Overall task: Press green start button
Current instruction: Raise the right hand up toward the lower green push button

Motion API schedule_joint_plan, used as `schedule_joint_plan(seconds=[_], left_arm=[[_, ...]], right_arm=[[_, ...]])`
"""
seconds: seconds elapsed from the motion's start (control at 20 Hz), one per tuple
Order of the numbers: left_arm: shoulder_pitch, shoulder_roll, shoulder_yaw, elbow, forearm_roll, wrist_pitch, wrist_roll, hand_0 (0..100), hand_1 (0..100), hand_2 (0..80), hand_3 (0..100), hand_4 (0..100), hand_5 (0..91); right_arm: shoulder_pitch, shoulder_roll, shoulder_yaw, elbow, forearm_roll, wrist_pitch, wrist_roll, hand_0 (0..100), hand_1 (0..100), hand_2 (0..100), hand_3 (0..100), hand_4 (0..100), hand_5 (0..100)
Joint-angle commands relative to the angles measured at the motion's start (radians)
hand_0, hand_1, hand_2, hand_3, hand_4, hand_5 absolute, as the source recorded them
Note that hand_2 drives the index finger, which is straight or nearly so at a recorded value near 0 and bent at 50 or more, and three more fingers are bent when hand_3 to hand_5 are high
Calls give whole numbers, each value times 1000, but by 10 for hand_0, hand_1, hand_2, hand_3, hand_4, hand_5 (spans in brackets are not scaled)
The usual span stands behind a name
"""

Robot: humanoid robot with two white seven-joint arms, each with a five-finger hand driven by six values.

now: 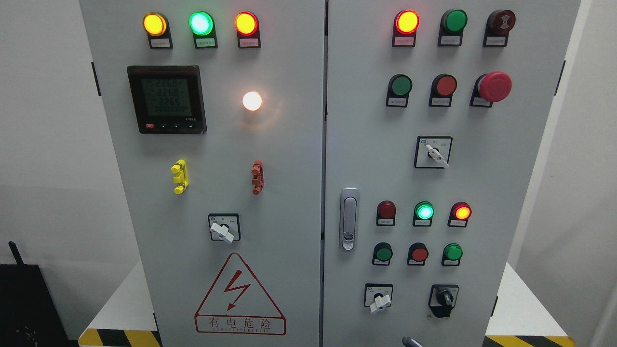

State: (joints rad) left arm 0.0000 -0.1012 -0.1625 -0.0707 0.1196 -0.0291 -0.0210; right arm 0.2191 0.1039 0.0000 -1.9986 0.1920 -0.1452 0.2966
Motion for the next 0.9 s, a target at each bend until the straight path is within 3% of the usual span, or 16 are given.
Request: schedule_joint_plan(seconds=[0.0, 0.6, 0.75, 0.85], left_arm=[[26, 0, 0, 0, 0, 0, 0, 120, 556, 0, 0, 0, 0], [26, 0, 0, -1, 0, 0, 0, 120, 556, 0, 0, 0, 0], [26, 0, 0, 0, 0, 0, 0, 120, 556, 0, 0, 0, 0], [26, 0, 0, 0, 0, 0, 0, 120, 556, 0, 0, 0, 0]], right_arm=[[-33, 2, 9, -25, 182, -19, -25, 11, 274, 0, 350, 269, 0], [-98, 3, -20, -19, 374, -66, -56, 32, 327, 0, 566, 477, 225], [-124, 3, -32, -14, 452, -77, -66, 138, 360, 0, 612, 536, 300], [-135, 3, -40, -12, 497, -99, -68, 297, 367, 0, 636, 571, 350]])
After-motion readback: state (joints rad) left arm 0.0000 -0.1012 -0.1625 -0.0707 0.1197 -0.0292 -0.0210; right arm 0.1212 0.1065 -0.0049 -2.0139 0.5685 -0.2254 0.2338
